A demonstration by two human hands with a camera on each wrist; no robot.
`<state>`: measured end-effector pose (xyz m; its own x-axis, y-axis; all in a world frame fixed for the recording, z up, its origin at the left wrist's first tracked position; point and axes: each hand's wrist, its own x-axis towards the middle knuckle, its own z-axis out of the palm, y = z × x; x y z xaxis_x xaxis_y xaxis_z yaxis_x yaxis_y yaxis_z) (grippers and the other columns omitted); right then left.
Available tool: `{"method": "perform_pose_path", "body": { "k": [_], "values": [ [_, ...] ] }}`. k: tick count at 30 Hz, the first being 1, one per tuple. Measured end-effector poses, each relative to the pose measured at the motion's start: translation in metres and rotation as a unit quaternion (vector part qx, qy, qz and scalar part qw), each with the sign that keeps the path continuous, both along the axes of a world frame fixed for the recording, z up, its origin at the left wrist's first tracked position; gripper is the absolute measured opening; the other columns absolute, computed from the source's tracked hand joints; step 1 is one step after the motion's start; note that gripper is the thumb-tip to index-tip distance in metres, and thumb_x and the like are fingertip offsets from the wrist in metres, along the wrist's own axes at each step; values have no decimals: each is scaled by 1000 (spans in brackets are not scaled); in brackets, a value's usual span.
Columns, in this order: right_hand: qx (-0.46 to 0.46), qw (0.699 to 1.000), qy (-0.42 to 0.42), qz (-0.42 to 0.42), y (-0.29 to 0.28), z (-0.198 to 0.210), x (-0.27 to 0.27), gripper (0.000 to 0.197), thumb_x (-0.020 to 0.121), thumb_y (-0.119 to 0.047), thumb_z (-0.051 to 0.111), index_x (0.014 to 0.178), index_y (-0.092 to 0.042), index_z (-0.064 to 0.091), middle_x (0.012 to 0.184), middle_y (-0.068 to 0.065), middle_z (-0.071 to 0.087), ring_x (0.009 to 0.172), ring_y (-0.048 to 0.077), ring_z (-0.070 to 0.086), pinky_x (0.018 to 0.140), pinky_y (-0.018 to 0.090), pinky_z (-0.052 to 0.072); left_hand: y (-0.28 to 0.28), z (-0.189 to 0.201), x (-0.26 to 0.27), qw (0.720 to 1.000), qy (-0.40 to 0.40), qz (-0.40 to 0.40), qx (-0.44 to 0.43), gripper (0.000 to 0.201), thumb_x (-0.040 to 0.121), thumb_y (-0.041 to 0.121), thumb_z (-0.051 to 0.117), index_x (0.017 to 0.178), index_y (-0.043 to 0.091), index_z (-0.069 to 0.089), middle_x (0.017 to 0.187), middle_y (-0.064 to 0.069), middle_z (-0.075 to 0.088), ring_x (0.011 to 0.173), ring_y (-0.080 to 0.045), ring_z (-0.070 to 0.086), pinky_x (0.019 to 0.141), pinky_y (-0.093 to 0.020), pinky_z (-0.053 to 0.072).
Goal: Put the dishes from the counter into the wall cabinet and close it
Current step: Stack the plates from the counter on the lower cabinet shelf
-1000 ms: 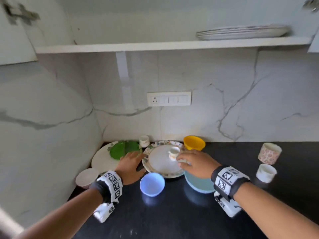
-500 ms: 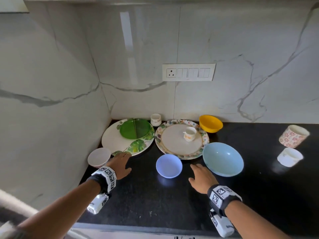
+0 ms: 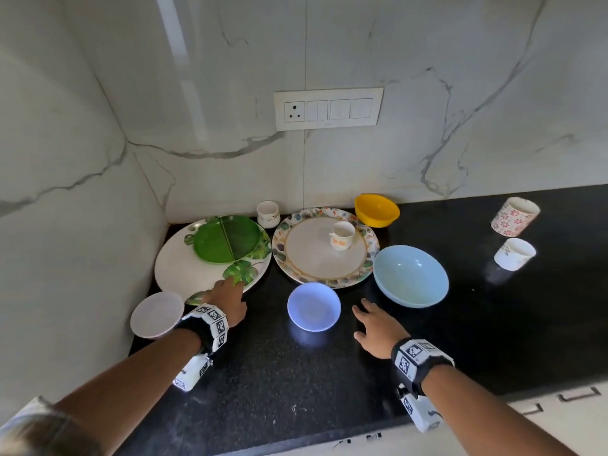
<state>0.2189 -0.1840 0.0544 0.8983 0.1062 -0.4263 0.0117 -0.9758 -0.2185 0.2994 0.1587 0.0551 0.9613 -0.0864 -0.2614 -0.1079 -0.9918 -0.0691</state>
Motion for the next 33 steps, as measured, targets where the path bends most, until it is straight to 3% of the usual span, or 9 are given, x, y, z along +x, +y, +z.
{"method": "perform_pose_path", "body": {
  "k": [4, 10, 13, 18, 28, 33],
  "values": [
    [-16, 999, 29, -6, 5, -1, -2, 66, 101, -33, 42, 157, -20, 8, 164, 5, -6, 151, 26, 0, 121, 37, 14, -7, 3, 4, 1000, -11, -4, 17, 40, 95, 27, 48, 133, 16, 49, 136, -7, 45, 119, -33, 52, 94, -47, 46],
    [-48, 998, 47, -12, 14, -5, -9, 67, 103, -38, 32, 156, -18, -2, 163, 8, -13, 151, 28, -6, 122, 43, 12, -20, 14, 1, 985, 1, -76, 157, 33, 89, 11, 57, 123, 13, 58, 117, -3, 64, 107, -25, 65, 83, -38, 55],
    [-63, 997, 47, -15, 17, -7, -11, 66, 104, -39, 29, 156, -17, -4, 163, 8, -14, 151, 28, -7, 122, 44, 12, -25, 19, -1, 974, 2, -114, 196, 30, 90, 5, 55, 117, 14, 62, 115, -3, 67, 108, -24, 65, 82, -35, 54],
    [-70, 996, 58, -21, 19, -10, -10, 66, 104, -40, 28, 156, -18, -6, 162, 8, -18, 150, 28, -9, 122, 45, 10, -26, 38, 4, 972, -33, -120, 199, 31, 90, 2, 52, 118, 14, 62, 113, -4, 68, 106, -25, 65, 81, -34, 53],
    [-68, 996, 56, -28, 21, -15, -10, 66, 103, -43, 24, 155, -19, -8, 162, 8, -20, 150, 28, -11, 122, 46, 7, -21, 74, 11, 974, -108, -130, 150, 25, 90, 12, 53, 113, 19, 60, 110, 0, 68, 104, -22, 65, 73, -31, 47],
    [-65, 996, 61, -27, 19, -14, -11, 66, 103, -44, 24, 155, -20, -9, 162, 7, -20, 150, 28, -11, 122, 46, 6, -18, 84, 8, 970, -128, -133, 160, 23, 91, 12, 51, 109, 21, 63, 107, 1, 68, 100, -22, 66, 74, -32, 51]
  ]
}}
